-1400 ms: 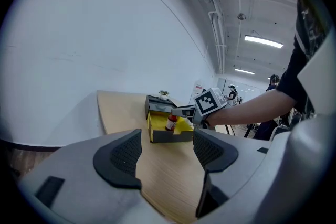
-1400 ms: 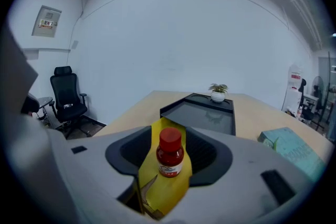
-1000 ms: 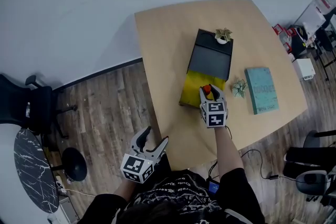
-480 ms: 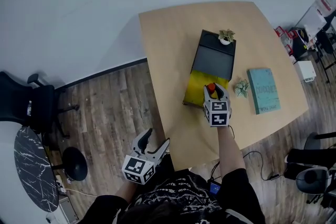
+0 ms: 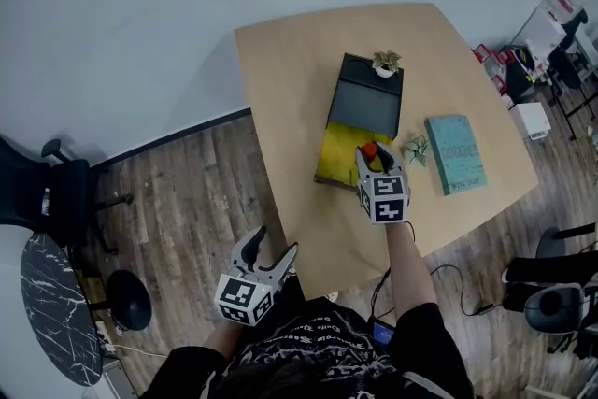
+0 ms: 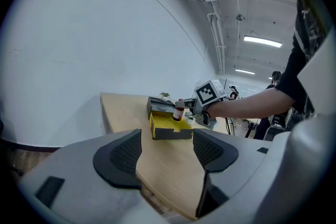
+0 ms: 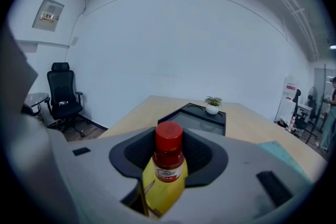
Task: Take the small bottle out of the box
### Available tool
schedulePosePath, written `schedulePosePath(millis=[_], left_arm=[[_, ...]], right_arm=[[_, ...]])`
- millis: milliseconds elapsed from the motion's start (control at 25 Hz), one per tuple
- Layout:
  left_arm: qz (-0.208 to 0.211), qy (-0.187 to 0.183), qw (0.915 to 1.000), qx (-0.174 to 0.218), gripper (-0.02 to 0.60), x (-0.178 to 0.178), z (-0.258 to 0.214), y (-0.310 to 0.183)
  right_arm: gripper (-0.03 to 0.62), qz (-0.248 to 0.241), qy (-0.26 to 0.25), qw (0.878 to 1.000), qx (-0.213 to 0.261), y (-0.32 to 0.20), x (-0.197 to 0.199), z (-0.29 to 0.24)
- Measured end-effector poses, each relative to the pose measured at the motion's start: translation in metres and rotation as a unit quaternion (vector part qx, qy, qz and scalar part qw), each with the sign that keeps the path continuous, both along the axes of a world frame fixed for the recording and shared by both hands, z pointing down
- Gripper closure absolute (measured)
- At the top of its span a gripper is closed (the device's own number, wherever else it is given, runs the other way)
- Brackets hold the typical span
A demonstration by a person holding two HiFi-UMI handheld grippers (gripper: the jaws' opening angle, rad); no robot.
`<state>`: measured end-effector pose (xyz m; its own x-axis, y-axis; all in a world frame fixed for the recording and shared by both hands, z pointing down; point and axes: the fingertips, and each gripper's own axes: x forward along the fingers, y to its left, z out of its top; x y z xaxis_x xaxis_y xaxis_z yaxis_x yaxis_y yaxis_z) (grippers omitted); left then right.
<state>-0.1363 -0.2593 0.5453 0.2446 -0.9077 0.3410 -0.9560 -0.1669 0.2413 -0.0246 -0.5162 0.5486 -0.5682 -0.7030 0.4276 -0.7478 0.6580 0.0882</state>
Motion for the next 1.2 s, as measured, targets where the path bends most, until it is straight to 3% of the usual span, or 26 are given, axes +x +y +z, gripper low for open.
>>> schedulePosePath(millis=[680, 1200], left_arm=[[0.007, 0.012, 0.9999, 0.002, 0.267, 0.016, -0.006, 0.008], [0.021, 0.001, 0.9992, 0.034, 0.267, 0.039, -0.022, 0.009]], right_arm=[[0.436, -0.033, -0.023, 0.999, 0.026, 0.055, 0.037, -0.060], [0.436, -0.031, -0.013, 0.998, 0.055, 0.111, 0.075, -0.081]])
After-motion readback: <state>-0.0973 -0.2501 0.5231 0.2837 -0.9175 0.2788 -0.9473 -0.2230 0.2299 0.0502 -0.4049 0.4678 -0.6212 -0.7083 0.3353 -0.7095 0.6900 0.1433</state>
